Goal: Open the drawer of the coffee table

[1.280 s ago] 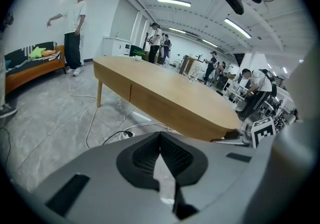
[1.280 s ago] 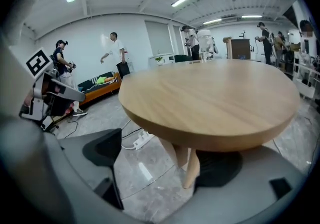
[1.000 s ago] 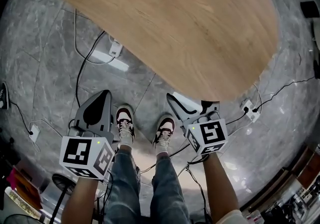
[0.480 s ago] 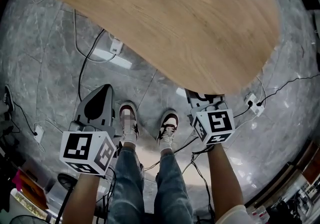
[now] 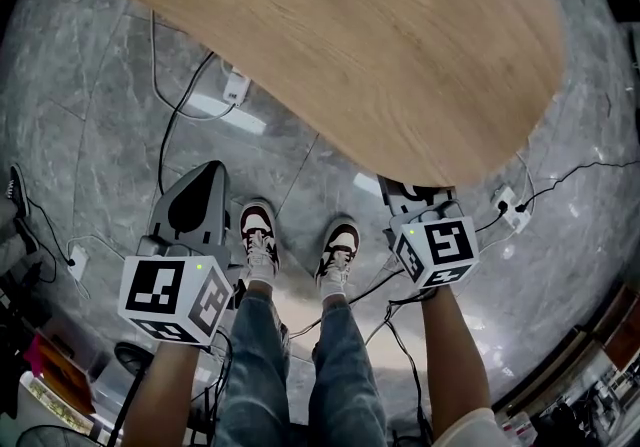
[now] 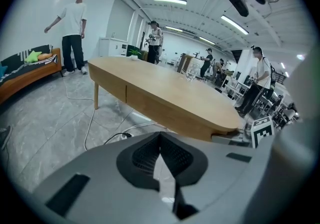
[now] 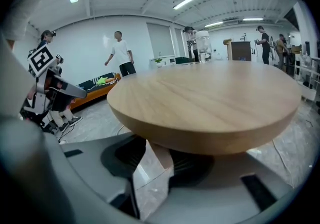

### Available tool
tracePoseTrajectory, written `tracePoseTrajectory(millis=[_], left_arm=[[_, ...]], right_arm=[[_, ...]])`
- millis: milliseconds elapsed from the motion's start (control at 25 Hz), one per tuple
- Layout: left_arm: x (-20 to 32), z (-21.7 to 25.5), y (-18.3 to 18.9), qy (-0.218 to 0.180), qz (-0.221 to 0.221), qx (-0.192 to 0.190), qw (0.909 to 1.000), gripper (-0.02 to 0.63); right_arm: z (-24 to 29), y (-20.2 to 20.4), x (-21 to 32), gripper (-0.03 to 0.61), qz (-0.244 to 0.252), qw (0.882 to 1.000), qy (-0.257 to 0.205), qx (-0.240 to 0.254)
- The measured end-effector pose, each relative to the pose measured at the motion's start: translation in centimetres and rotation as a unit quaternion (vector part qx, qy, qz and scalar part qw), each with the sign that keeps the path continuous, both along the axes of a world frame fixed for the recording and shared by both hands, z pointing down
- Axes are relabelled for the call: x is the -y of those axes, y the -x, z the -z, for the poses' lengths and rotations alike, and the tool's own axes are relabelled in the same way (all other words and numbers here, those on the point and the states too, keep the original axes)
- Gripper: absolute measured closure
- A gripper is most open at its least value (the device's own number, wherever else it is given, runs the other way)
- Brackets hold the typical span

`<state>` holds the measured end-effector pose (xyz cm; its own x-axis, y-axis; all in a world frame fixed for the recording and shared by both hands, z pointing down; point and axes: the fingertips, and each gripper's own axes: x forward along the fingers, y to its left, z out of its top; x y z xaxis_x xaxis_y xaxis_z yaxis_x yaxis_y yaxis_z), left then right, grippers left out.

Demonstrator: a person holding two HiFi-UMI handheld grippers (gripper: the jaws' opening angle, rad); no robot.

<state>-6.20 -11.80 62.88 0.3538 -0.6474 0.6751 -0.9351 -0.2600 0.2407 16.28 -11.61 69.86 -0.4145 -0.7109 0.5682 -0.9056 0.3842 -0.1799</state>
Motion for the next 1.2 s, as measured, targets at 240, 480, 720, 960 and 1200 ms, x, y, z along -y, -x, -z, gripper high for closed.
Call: tracePoseTrajectory(millis=[240,480,720,960,1200], left_arm=[[-0.4,-0.4,0.1,0.003,0.001,0.002,1.0,0.62],[-1.2,-0.7,0.3,0.01,0.003,0.001,0.9999,0.62],[-1.8,-1.0,0.0,0.015,0.003,-0.002,0.9999,0.62],[-1.8,-1.1,0.1,0.016,0.003,-0.001,0.9999,0.62],[-1.8,-1.2,0.9,0.02,0.013,-0.004,0.9997,0.62]], right_arm=[[0.3,0.0,-0.1,0.449,0.03,0.999,-0.007,-0.02],[0.5,0.4,-0.4,0.454,0.031,0.999,-0.007,-0.018],[0.5,1.2,-1.3,0.456,0.042,0.999,-0.004,-0.012],[0.7,2.8,-2.8,0.466,0.077,0.997,-0.003,-0.009],[1.0,4.1,-4.4,0.471,0.109,0.994,-0.001,-0.007]])
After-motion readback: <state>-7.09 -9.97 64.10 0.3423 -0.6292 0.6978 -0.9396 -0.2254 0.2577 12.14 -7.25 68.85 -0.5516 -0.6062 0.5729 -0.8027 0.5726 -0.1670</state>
